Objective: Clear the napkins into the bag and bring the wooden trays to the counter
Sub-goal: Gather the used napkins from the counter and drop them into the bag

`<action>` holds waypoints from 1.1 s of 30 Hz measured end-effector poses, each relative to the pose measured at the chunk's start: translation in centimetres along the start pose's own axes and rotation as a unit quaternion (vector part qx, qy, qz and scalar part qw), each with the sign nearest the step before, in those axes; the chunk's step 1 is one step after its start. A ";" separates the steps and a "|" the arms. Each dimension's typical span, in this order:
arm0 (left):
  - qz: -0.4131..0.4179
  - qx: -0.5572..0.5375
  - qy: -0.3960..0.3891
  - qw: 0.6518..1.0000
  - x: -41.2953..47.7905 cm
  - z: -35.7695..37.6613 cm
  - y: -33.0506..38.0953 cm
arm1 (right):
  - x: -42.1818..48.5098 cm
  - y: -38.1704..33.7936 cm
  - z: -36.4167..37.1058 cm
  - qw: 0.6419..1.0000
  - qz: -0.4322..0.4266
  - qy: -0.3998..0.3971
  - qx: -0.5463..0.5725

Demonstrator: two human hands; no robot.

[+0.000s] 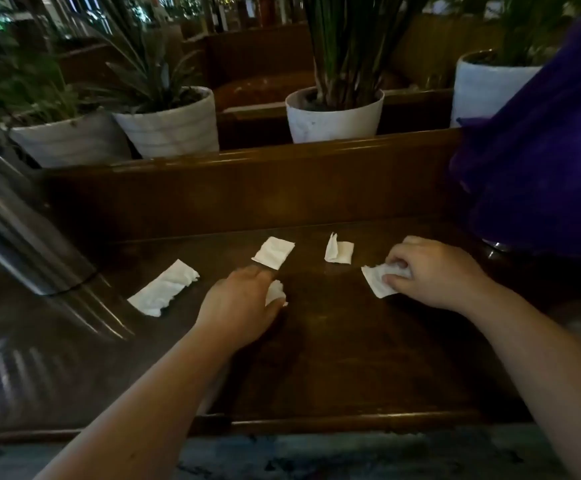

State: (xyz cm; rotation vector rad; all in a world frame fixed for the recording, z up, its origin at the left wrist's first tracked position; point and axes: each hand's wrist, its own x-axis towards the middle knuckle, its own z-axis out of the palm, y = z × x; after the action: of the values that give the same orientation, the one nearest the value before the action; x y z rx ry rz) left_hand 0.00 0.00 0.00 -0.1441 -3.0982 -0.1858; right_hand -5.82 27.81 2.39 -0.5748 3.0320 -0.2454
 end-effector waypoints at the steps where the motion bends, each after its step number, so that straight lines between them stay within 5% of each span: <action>1: 0.002 0.010 -0.013 1.000 0.3 0.1 -0.1 | 0.1 0.0 0.1 1.000 0.011 0.004 -0.001; 4: 0.003 0.008 -0.015 1.000 0.9 0.9 -0.5 | 0.2 0.1 0.4 0.998 0.051 0.026 0.000; 9: 0.022 -0.071 0.094 0.993 0.7 2.6 -1.3 | 1.2 0.0 1.1 0.995 0.095 -0.020 -0.021; 16: 0.039 -0.122 0.123 0.984 0.7 3.1 -1.7 | 2.1 -1.2 2.2 0.998 0.063 -0.017 -0.024; 24: 0.036 -0.126 0.131 0.983 0.8 3.5 -2.0 | 6.3 -3.3 0.6 0.993 -0.001 0.098 0.064; 29: 0.048 -0.103 0.136 0.984 0.8 3.3 -1.7 | 9.4 -4.7 2.1 1.000 0.020 -0.002 -0.001; 33: 0.048 -0.093 0.161 0.981 2.1 2.5 -1.3 | 9.6 -5.6 3.1 0.999 0.030 0.005 -0.038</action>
State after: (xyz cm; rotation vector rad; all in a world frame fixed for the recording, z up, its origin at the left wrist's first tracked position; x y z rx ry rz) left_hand -2.24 -0.77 -2.59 -0.2420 -2.7416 -0.4475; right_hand -12.50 18.65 0.10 -0.4861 3.0750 -0.1307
